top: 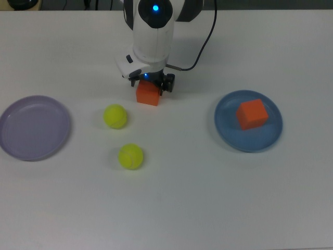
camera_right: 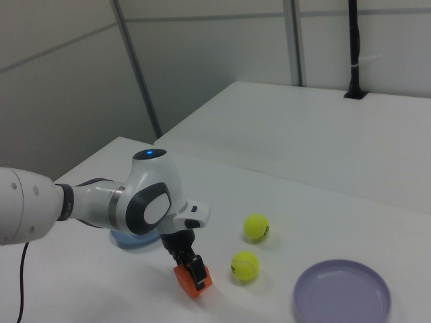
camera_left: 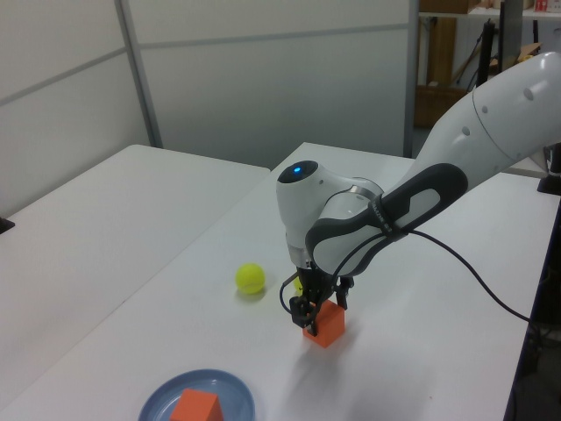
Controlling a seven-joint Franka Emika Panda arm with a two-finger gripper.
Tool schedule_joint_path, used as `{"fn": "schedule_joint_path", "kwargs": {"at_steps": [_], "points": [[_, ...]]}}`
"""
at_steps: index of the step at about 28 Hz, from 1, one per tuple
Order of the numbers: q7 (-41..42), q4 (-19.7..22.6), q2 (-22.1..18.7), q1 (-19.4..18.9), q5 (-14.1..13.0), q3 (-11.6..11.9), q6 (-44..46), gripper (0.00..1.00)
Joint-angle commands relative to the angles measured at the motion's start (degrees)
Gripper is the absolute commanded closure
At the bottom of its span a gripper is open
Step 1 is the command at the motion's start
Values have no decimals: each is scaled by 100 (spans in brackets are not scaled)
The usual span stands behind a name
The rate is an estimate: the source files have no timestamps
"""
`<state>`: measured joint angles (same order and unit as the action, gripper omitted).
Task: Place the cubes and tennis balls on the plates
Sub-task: 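Lift the second cube, place it beside the first on the blue plate, release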
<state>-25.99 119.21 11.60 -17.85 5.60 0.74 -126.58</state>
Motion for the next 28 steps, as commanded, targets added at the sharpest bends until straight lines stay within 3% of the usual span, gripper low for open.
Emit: {"fn": "schedule_joint_path", "kwargs": {"at_steps": [1, 2, 11, 17, 20, 28], "points": [[112, 23, -44, 28, 64, 5, -165, 91], [112, 14, -52, 28, 56, 5, -174, 100], [156, -521, -298, -51, 12, -91, -236, 100], [68, -1110, -290, -139, 12, -583, 10, 100], [-89, -1400, -211, -314, -6, -759, 54, 100], [-406, -2033, 298, -798, 73, -786, 46, 100]]}}
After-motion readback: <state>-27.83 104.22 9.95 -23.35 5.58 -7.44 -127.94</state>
